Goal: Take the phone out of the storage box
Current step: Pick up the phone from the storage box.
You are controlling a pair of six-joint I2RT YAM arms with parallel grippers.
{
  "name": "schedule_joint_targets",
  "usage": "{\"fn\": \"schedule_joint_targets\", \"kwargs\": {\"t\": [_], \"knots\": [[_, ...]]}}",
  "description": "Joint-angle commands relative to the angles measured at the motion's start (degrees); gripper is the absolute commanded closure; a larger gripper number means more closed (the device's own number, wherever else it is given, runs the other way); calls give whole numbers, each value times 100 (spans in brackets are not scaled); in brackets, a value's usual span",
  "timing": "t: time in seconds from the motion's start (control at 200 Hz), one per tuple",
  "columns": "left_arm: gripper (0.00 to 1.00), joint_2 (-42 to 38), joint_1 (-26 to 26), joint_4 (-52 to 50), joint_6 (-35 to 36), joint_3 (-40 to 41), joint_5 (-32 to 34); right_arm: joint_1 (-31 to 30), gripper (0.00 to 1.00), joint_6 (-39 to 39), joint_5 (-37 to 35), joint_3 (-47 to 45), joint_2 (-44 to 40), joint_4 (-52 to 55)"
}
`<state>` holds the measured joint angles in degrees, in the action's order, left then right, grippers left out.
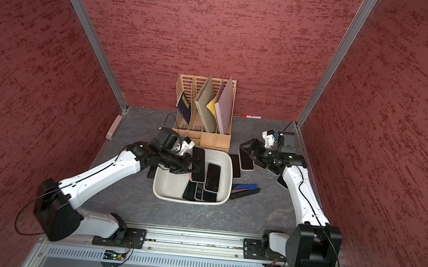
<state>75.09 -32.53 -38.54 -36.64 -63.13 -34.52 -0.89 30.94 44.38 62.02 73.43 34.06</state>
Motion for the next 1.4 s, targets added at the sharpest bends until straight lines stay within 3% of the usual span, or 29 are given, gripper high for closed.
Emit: {"fn": "schedule_joint_targets", "kwargs": {"t": [0.0, 0.125, 0.23, 0.431, 0.701, 0.892, 1.037, 1.257, 1.398], "knots": [[100, -676, 675, -209, 57, 501, -4, -264, 2, 70, 454, -113, 149, -391], [100, -1135, 1495, -608, 210, 735, 9, -613, 2, 64, 397, -14, 286, -370], [100, -1188, 1659, -309, 284, 698, -364, -874, 2, 6, 452, 154, 470, -217], [100, -723, 1150, 2006, -556, 934, -1529, -1211, 2, -52, 1393, 245, 866, -129], [100, 409, 147, 3449, -963, 359, -1730, -1430, 5, 829, 2282, -244, 570, -1354], [100, 884, -96, 4727, -1641, 279, -1976, -1463, 10, 2056, 2535, -739, 365, -3049], [100, 1013, -265, 5230, -1891, 275, -2013, -1483, 15, 2258, 2461, -762, 336, -3362], [100, 1078, -410, 5489, -2034, 357, -2102, -1518, 39, 2821, 2366, -931, 343, -4142], [100, 1119, -396, 5497, -2046, 380, -2155, -1520, 65, 3084, 2326, -1058, 329, -4493]]}}
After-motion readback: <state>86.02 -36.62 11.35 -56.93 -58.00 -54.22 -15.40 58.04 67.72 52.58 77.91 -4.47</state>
